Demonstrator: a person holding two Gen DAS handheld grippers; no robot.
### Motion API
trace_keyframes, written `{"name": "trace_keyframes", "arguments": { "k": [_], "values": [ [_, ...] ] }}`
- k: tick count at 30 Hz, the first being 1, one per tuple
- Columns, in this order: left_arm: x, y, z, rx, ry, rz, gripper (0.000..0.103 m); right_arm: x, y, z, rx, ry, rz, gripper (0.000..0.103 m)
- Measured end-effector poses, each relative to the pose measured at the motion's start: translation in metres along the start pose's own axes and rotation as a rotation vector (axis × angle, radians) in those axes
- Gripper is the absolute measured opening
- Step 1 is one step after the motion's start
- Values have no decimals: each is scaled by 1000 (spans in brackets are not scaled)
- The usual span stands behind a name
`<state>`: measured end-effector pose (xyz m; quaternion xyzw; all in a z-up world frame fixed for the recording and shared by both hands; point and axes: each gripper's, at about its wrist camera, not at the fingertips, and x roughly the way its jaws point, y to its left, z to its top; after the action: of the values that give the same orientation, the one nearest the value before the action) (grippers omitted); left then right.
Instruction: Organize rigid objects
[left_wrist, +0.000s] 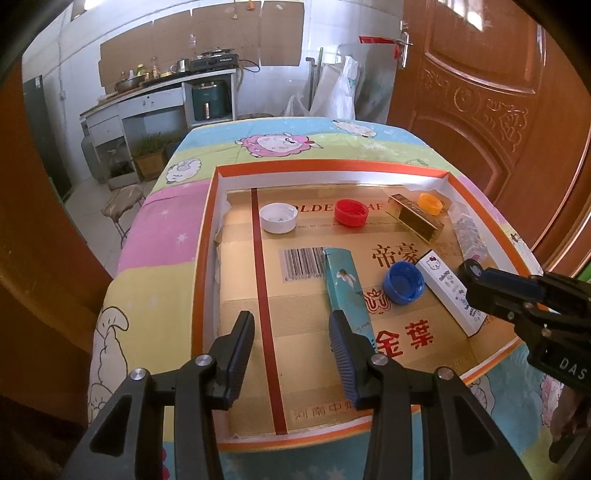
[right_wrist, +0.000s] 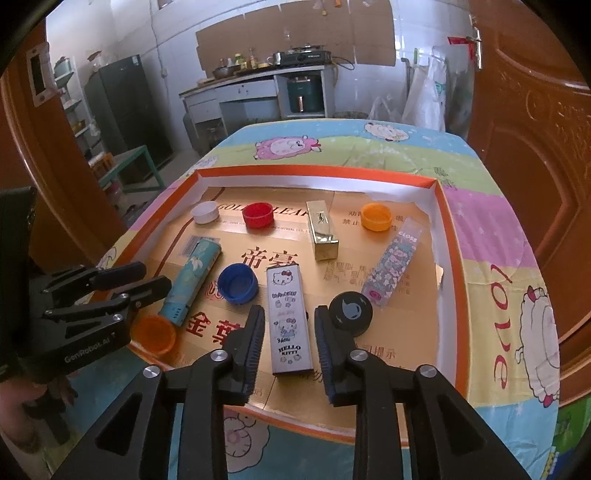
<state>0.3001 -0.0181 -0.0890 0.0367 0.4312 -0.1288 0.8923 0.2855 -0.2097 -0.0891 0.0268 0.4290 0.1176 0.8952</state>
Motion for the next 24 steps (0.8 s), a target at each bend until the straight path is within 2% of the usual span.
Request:
{"name": "trace_keyframes", "arguments": {
  "k": [2, 4, 5, 11, 19, 22, 24],
  "values": [
    [-1, 0, -1, -5, 0, -1, 49, -2, 0, -2, 2, -1, -1, 40],
    [-3, -1, -2, 1, -4, -7, 59, -4, 0, -3, 6, -6, -3, 40],
    [-4, -2, -2, 4, -5, -11, 61, -5, 0, -4, 8, -9, -4, 40],
    [-11, -7, -6, -5, -28, -50, 61, -19, 1, -8, 17, -39, -10, 41],
    [-34, -25, -17, 12, -76, -56, 61, -41, 8, -25, 33, -72, -17, 41],
    [-46, -30, -22, -4, -93, -22, 61, -50, 10, -30, 38, -92, -43, 43],
    [-56, -34, -24, -16, -105, 32, 61, -58, 11, -35, 48, -105, -54, 48]
  ]
}}
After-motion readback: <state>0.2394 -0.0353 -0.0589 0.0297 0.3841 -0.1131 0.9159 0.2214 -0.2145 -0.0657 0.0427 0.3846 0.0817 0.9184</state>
